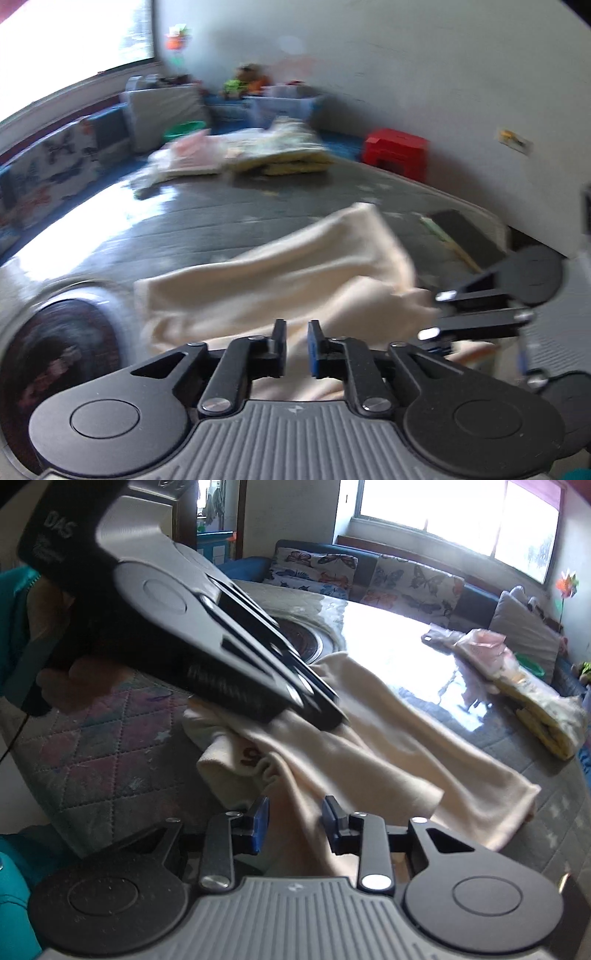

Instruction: Fold clothes

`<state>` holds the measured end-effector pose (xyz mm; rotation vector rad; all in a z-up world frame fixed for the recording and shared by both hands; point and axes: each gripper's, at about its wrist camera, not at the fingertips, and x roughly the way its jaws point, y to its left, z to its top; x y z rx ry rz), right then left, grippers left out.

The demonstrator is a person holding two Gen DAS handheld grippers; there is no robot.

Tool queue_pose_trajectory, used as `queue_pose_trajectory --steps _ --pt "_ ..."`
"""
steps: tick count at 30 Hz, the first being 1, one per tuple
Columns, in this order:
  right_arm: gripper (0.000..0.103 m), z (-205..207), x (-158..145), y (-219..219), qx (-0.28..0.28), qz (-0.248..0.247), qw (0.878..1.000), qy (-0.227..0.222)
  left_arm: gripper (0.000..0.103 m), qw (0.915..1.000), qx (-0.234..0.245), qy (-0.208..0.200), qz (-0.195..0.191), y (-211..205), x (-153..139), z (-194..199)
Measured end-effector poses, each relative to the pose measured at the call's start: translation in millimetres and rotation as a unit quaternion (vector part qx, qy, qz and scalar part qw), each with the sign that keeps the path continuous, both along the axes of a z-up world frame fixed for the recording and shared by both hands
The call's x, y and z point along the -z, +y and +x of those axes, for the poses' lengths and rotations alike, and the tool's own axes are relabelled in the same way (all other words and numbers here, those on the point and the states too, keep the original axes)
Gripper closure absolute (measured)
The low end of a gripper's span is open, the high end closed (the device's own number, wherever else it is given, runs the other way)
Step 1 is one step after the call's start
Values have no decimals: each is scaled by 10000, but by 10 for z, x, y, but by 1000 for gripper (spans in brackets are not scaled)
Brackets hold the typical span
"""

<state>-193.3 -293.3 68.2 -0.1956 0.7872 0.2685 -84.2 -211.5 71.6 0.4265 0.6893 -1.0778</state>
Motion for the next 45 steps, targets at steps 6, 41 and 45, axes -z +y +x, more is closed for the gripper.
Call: queue_pose_trajectory --steps 6,41,45 --pt "72 -159 39 -103 178 109 9997 82 65 9985 512 54 199 -222 175 -159" --pt "100 68 90 -20 261 26 9995 -147 77 9994 170 -288 89 258 153 -68" --pt "101 -19 59 -26 255 -23 9996 -153 75 9984 407 -220 337 103 290 -102"
